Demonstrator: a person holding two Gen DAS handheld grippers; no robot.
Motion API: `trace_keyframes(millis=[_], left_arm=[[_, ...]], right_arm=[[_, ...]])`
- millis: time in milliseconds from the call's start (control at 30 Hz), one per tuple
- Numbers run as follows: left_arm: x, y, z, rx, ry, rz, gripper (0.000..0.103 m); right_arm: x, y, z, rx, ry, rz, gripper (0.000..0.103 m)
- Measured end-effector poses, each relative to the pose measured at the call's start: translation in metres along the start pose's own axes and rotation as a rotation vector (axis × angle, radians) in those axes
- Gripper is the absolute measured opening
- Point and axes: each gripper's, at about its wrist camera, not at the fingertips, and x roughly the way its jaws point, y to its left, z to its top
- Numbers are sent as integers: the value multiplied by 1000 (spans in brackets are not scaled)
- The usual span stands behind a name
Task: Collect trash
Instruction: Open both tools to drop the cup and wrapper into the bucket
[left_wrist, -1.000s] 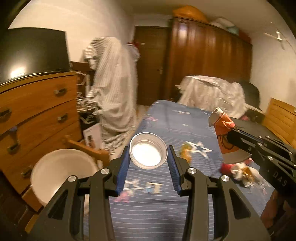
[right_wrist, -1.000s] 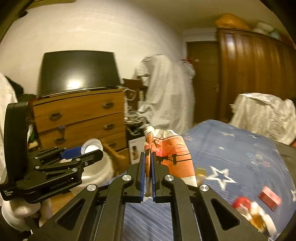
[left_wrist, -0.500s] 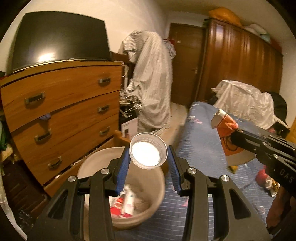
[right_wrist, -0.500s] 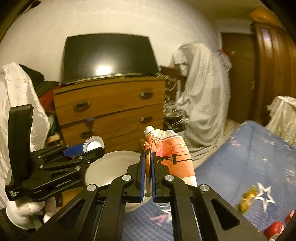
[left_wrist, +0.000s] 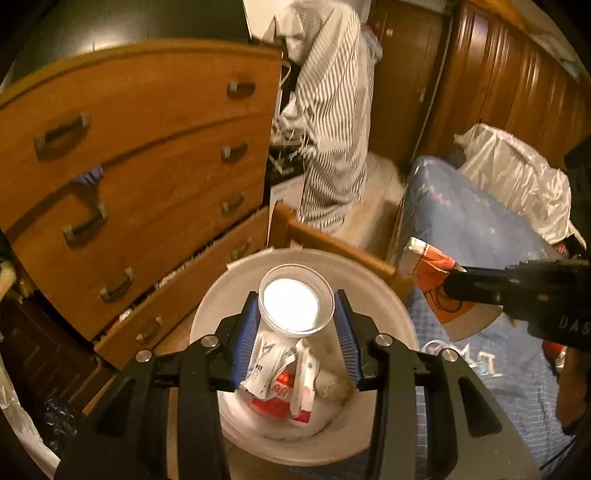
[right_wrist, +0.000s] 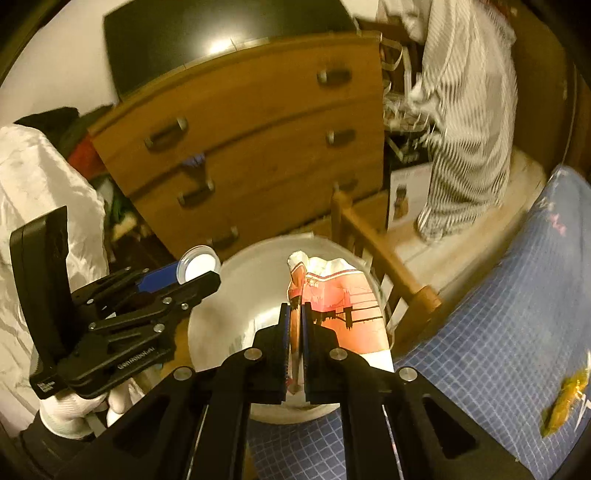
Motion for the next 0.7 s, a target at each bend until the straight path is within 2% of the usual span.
trace_keyframes(millis=[267, 700], left_arm=[[31, 15, -2, -10, 49, 6, 39], [45, 25, -5, -18, 68, 0, 39]], right_arm=[[41, -9, 7, 7, 65, 13, 7], [49, -21, 2, 9, 70, 20, 7]])
